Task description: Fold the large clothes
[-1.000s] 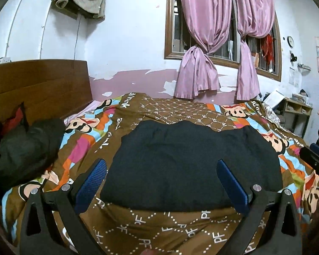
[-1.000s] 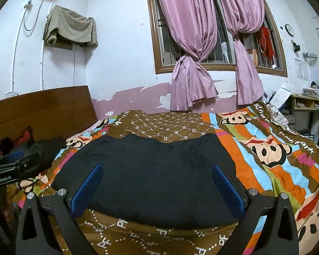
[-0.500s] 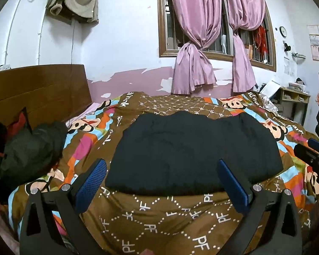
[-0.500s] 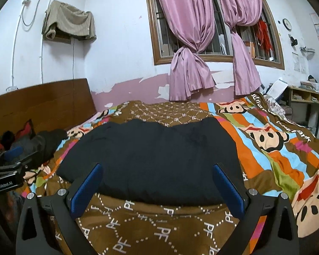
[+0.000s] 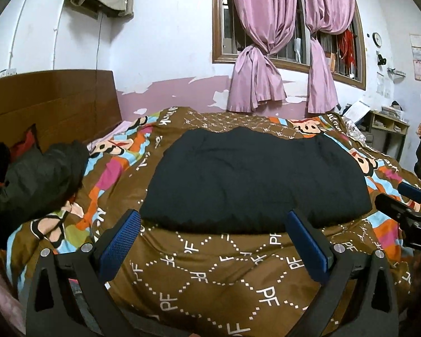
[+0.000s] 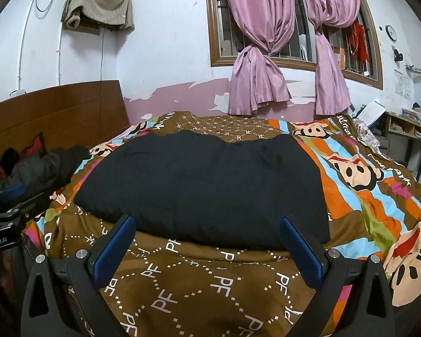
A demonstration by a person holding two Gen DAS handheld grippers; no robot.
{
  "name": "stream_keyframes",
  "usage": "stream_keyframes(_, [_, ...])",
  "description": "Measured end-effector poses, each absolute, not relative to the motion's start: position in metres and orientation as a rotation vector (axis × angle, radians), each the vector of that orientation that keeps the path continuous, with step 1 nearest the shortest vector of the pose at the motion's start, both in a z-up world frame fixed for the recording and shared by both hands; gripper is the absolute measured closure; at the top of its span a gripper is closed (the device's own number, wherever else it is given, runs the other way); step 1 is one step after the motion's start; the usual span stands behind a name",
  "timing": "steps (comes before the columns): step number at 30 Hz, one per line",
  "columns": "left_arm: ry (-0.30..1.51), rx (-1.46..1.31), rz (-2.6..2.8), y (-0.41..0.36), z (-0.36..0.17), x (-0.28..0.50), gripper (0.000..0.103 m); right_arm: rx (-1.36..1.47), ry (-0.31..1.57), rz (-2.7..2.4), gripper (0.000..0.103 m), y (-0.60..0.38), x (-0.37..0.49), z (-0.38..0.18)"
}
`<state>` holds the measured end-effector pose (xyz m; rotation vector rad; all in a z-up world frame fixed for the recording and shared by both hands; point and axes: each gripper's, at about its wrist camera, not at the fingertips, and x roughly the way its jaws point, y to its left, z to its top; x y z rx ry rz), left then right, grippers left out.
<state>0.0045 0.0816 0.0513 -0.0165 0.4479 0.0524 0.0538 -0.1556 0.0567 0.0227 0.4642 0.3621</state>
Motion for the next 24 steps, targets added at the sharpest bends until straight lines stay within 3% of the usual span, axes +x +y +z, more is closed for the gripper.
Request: stream_keyframes(24, [0.469, -0.022, 0.049, 0.0778, 0.0496, 0.0026, 0.002, 0.016, 0.48, 0.376, 0.0, -0.1528, 0.0549, 0.0527])
